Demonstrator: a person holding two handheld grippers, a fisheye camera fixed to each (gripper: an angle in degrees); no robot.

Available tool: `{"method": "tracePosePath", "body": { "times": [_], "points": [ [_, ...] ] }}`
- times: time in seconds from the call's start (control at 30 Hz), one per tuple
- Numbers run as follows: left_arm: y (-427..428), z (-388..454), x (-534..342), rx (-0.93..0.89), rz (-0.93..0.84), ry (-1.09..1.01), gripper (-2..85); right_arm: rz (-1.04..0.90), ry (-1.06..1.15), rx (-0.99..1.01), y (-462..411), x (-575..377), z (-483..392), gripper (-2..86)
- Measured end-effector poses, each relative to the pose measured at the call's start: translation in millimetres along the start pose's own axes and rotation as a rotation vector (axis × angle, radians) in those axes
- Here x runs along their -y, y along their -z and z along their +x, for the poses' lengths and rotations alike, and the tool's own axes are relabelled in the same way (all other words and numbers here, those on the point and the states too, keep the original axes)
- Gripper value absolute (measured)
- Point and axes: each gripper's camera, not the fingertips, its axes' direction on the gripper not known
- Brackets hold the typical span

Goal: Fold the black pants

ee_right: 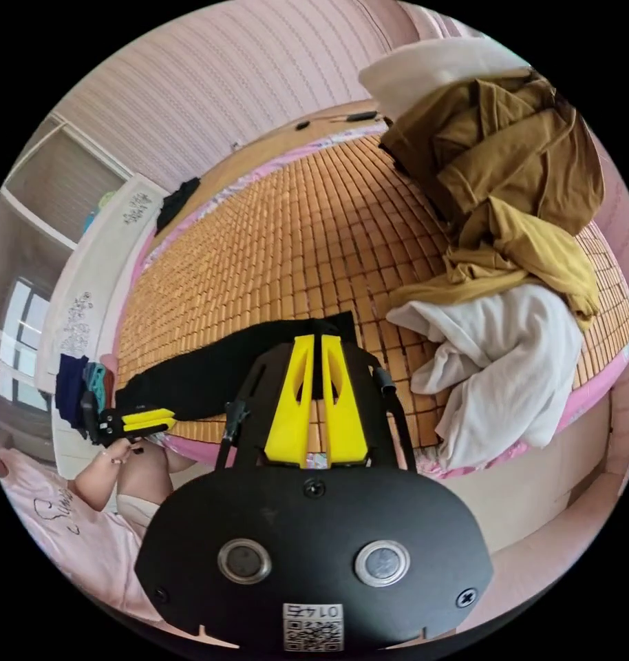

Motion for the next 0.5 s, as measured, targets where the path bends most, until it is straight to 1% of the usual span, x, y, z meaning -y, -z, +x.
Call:
{"method": "tracePosePath", "body": {
  "times": [0.03,0.1,0.17,0.23,0.3,0.43,0.5],
  "points": [
    [-1.3,-2.1,0.2,-0.015,0.002,0.002,0.8,0.035,0.03,0.013,15.7,2.3,-2.8,1.9],
    [-4.0,-4.1,0.4,-0.033,0.003,0.002,0.2,0.02,0.043,-0.02,24.1,0.5,4.8,1.7],
    [-6.4,-5.8,1.0,-0.043,0.005,0.005,-0.1,-0.058,-0.024,-0.055,12.1,-7.1,28.2,1.9],
    [-10.3,-7.7,2.5,-0.05,0.004,0.008,-0.3,-0.216,-0.146,-0.117,-19.5,-19.6,59.3,2.8],
    [-12.7,-8.8,4.0,-0.054,0.002,0.007,-0.4,-0.288,-0.156,-0.167,-31.1,-23.7,62.2,4.0],
    [-17.3,-8.4,6.6,-0.05,-0.004,-0.005,-0.4,-0.202,-0.057,-0.226,-25.5,-14.4,28.7,5.9],
    [-18.3,-8.0,7.3,-0.049,-0.003,-0.005,-0.4,-0.19,-0.01,-0.252,-32.7,-5.8,13.2,6.0]
  ]
}}
